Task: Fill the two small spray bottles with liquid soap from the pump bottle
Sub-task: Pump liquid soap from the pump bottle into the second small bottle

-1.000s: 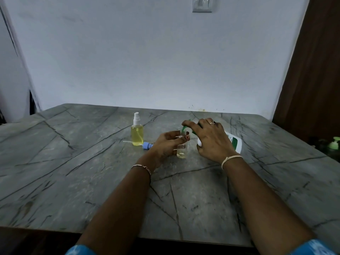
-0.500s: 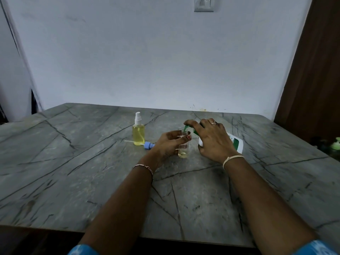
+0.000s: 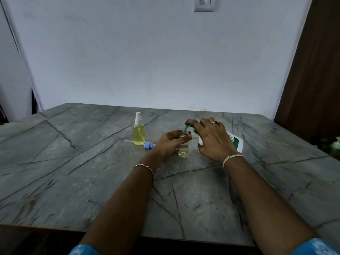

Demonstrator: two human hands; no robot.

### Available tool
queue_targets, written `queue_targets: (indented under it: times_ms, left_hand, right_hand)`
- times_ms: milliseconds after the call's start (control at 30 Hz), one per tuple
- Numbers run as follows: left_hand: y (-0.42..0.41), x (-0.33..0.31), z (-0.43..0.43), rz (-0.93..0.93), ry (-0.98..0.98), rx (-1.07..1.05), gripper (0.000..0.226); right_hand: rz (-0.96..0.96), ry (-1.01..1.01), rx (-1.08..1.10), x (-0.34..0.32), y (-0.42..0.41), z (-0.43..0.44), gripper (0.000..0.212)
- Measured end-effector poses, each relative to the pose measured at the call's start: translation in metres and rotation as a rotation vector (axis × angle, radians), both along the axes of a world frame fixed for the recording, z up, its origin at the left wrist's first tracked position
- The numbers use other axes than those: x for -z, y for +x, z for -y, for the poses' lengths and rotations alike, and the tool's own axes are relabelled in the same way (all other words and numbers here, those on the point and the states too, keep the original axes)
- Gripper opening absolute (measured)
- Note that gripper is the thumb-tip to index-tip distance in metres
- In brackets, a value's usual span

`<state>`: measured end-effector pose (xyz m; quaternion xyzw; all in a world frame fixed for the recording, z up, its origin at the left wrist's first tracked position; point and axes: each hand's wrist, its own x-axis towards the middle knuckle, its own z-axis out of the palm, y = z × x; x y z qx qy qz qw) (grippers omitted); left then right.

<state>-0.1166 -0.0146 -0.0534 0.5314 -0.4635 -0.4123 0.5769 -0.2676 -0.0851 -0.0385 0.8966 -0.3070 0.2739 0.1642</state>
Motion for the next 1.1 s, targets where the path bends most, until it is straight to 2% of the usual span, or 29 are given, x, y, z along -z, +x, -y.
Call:
queue_targets:
  times_ms: [267,333,433,600,833,933,1100]
  left_hand:
    - [-0.0005,-0.0012,-0.0009,-0.007,0.014,-0.004,0.017]
    - [-0.0013,-0.0019,-0.0019,-0.009,0.010,-0.002,0.011]
    - [-0.0010,-0.0015,-0.0016,-0.018,0.008,-0.003,0.018]
    - [-0.0014,-0.0016,-0.0012,-0.016,0.021,-0.027,0.029]
    - [-0.0011,-0.0026,-0.0014,-0.045,0.023,0.000,0.010]
    - [-0.0004,-0.0015,-0.0011,-0.047,0.020,-0.004,0.012]
    - [0.0008,-0.0003,0.0005,-0.035,0.022,-0.009,0.031]
  right_hand:
    - [-0.052,-0.025,0.020,0.0025,-0.0030,0.0005,0.101]
    - [-0.043,-0.010,0.022,0.0021,-0.0026,0.0004,0.097]
    - [-0.022,0.009,0.016,0.0025,-0.0016,0.0013,0.084]
    - [0.007,0.032,0.011,0.0005,0.0036,0.0006,0.074]
    - [-0.028,0.003,0.030,0.0025,0.0006,0.0013,0.081]
    - [-0.041,-0.011,0.033,0.0041,-0.0012,0.0027,0.086]
    - [-0.011,0.016,0.024,0.0013,0.0017,0.0007,0.077]
